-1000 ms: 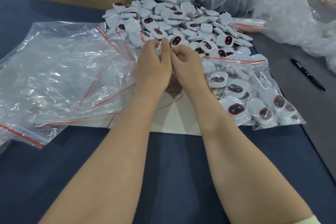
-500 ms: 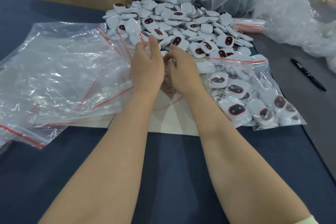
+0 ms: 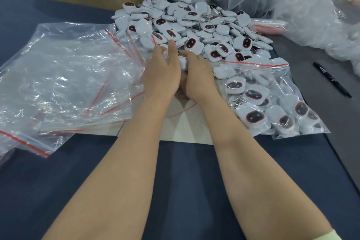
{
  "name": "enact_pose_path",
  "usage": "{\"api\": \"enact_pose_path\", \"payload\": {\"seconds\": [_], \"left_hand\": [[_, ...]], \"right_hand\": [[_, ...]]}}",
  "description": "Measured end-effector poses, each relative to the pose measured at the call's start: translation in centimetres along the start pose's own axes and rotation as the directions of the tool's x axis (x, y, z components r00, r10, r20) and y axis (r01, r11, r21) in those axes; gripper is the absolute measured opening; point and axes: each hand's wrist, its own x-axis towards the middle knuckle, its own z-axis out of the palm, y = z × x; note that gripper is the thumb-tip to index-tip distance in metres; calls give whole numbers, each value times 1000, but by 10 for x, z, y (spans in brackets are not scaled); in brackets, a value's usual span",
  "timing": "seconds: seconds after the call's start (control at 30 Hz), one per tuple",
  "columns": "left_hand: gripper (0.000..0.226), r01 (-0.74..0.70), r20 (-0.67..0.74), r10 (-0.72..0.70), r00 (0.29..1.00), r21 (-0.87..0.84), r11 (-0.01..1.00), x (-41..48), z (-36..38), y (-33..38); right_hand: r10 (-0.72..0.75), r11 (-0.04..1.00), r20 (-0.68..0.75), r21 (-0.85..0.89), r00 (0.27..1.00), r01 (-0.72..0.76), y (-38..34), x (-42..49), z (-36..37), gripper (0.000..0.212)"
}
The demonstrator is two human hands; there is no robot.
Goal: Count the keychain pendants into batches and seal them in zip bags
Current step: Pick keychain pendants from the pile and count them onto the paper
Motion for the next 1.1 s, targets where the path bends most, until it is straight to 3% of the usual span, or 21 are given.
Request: {"api": "enact_pose_path", "payload": {"seconds": [0.13, 0.23, 0.33, 0.4, 0.47, 0.53, 0.6, 0.93, 1.1], "left_hand": [[51, 1, 8, -1, 1000, 13, 1000, 1, 1, -1], [52, 2, 15, -2, 1000, 14, 1000, 1, 0, 0], [52, 8, 23, -8, 1000, 9, 1000, 1, 1, 0], [52, 3, 24, -3, 1000, 19, 1000, 0, 2, 0], [51, -12, 24, 11, 1000, 18, 1000, -1, 2, -1], [50, -27, 38, 26, 999, 16, 1000, -1, 2, 0], [49, -41, 51, 39, 998, 25, 999, -2, 2, 1], [49, -57, 66, 56, 996, 15, 998, -3, 2, 2], [49, -63, 61, 62, 996, 16, 998, -3, 2, 1]], "right_hand": [[140, 989, 14, 53, 990, -140, -2, -1, -3, 55], [193, 977, -32, 101, 981, -189, -2, -1, -2, 45], [274, 906, -165, 375, 947, -197, -3, -1, -6, 18], [394, 746, -177, 634, 902, -201, -4, 0, -11, 17], [466, 435, -80, 888, 881, -150, -4, 3, -14, 14], [456, 163, 13, 982, 890, -97, -4, 4, -18, 11], [426, 65, 66, 993, 903, -103, -1, 4, -21, 7], [411, 56, 88, 991, 907, -122, 0, 1, -22, 13], [386, 121, 70, 985, 920, -125, 3, 2, -20, 6]]}}
